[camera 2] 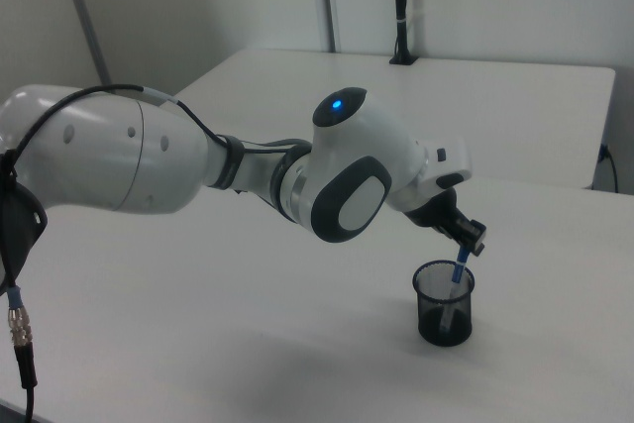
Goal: Remove the marker
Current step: 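Grasp the blue-capped marker and lift it up out of the cup, then carry the held marker away from the cup and lower it to the table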
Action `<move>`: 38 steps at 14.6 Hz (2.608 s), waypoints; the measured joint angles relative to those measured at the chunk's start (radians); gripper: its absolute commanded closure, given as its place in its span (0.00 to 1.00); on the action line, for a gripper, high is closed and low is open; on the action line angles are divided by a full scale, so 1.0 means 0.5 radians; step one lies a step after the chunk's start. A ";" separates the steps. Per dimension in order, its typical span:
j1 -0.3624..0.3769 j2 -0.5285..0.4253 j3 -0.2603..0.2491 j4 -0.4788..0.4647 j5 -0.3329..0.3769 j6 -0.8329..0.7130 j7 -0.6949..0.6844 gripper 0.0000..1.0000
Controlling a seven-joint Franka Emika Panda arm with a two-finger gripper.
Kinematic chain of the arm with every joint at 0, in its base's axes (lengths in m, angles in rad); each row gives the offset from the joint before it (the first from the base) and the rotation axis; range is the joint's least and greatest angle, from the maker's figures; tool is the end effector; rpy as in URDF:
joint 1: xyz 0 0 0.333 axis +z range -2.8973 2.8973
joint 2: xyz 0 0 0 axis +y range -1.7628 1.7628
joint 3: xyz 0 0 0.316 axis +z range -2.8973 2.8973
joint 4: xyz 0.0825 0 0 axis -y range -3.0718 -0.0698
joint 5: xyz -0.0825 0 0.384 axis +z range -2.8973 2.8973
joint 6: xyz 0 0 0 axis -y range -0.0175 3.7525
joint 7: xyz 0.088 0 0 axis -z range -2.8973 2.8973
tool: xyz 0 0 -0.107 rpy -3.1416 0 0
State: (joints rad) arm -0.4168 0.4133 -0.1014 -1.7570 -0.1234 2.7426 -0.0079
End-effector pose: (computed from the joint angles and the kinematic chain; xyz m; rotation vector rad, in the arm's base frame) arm 0.6127 -0.3338 0.3992 2.7321 -0.5398 0.7480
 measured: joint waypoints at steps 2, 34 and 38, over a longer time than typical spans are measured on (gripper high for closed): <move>-0.007 -0.002 0.000 0.020 0.000 0.000 0.001 1.00; 0.556 -0.014 0.560 0.073 0.281 -1.300 0.087 0.70; 0.556 -0.008 0.559 0.073 0.281 -1.291 0.153 0.23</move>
State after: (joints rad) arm -0.1387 0.4095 0.1784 -1.7206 0.0171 2.0970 0.0687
